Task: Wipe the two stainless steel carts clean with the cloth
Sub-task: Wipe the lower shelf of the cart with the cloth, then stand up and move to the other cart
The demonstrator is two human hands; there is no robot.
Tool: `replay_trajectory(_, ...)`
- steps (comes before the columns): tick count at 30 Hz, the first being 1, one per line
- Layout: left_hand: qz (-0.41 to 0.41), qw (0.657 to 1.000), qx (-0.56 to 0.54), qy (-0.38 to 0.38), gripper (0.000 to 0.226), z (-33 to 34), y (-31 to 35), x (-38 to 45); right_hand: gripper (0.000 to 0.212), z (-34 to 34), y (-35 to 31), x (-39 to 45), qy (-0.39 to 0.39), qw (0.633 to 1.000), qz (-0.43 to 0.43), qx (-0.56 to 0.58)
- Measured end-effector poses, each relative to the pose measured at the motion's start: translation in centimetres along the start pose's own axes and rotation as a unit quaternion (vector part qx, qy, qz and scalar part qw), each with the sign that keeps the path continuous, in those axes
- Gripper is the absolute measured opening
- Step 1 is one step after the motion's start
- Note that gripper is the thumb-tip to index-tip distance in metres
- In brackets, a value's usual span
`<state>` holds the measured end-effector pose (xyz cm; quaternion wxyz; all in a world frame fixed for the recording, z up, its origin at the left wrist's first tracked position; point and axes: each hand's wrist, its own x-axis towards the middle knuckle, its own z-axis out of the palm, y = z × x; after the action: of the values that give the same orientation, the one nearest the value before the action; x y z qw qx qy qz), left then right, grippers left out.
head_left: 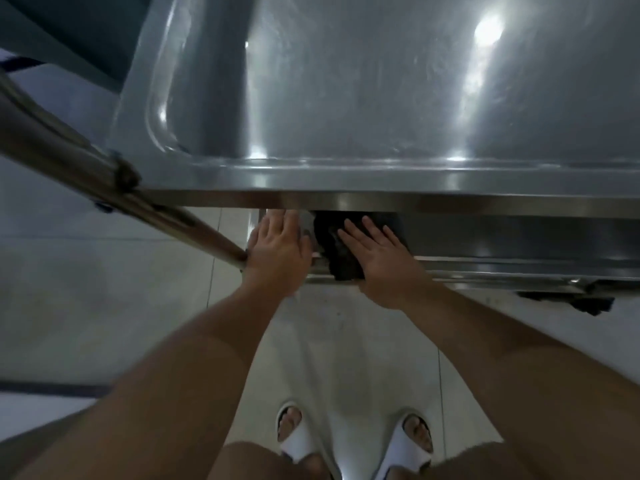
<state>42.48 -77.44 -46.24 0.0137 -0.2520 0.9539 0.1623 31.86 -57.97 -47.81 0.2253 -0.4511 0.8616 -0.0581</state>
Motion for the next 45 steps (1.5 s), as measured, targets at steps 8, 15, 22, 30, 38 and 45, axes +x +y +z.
replay_trajectory(8, -0.052, 0.974, -0.053, -0.212, 0.068, -7.1, 0.5, -12.1, 0.056, -5.1, -3.2, -5.4, -0.161, 0.985, 0.056, 0.004)
replay_trajectory(15, -0.129, 0.926, -0.051, -0.352, 0.064, -17.9, 2.1, -20.5, 0.024, -14.7, -11.8, -12.4, -0.332, 0.937, 0.102, -0.022)
replay_trajectory(22, -0.187, 0.923, 0.017, -0.337, 0.053, -30.4, 0.5, -26.3, 0.056, -23.6, -24.2, -15.8, -0.320, 0.941, 0.104, -0.034)
replay_trajectory(30, -0.229, 0.934, 0.005, -0.273, 0.050, -42.8, -5.0, -29.0, 0.056, -33.4, -38.9, -13.7, -0.289, 0.952, -0.009, -0.103)
replay_trajectory(38, -0.323, 0.935, -0.066, -0.131, 0.062, -52.8, -12.7, -28.7, 0.042, -41.0, -51.0, -5.7, -0.196, 0.960, -0.130, -0.149)
replay_trajectory(45, -0.348, 0.935, -0.032, -0.055, 0.060, -60.1, -17.6, -22.3, 0.033, -45.9, -56.6, 2.5, -0.161, 0.959, -0.200, -0.123)
